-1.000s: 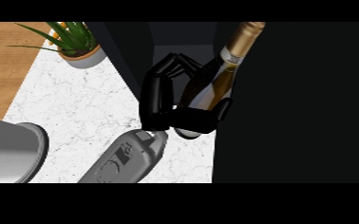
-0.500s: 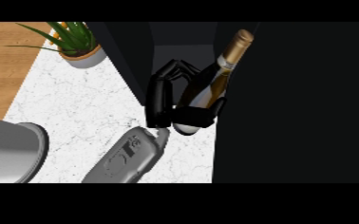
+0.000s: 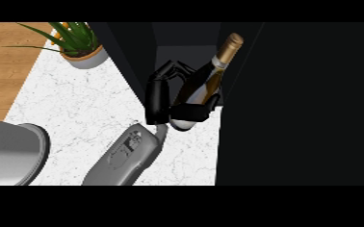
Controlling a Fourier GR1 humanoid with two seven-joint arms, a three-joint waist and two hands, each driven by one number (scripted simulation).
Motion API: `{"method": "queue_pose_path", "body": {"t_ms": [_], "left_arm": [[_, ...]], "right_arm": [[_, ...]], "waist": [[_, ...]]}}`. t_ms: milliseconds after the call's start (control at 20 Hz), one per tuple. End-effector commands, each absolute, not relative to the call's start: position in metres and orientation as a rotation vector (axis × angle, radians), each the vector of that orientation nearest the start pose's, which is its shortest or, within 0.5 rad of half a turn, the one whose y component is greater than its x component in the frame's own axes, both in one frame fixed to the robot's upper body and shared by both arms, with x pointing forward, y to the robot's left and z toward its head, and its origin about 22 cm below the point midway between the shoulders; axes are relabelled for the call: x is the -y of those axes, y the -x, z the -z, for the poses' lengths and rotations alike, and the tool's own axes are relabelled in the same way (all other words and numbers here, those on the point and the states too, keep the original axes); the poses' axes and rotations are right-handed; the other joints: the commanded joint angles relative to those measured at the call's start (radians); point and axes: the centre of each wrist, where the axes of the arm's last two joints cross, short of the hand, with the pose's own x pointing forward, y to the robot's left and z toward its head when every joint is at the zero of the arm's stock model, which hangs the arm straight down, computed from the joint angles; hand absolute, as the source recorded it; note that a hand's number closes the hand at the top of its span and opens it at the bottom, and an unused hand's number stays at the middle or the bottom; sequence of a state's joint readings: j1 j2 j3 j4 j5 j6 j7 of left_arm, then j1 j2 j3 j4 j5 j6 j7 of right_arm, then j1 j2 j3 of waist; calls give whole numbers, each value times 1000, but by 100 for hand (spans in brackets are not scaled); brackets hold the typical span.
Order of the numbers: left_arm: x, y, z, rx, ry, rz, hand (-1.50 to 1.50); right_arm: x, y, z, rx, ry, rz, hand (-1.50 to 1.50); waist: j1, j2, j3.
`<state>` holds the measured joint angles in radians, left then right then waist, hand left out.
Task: Pick up the wine, place it into the cabinet and close the cabinet
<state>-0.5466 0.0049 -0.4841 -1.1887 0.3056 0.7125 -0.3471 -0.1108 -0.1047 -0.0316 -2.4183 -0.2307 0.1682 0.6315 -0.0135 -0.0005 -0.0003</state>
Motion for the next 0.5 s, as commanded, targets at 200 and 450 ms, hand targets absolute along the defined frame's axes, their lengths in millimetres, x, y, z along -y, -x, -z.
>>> {"method": "queue_pose_path", "body": {"t_ms": [200, 450], "left_arm": [[-77, -350, -49, 1914, -25, -118, 150], [-93, -351, -36, 1884, -39, -104, 150]], "right_arm": [[232, -148, -212, 1924, -252, -309, -150], [243, -146, -213, 1929, -268, -289, -150]], "waist": [[3, 0, 0], [5, -1, 1]]}}
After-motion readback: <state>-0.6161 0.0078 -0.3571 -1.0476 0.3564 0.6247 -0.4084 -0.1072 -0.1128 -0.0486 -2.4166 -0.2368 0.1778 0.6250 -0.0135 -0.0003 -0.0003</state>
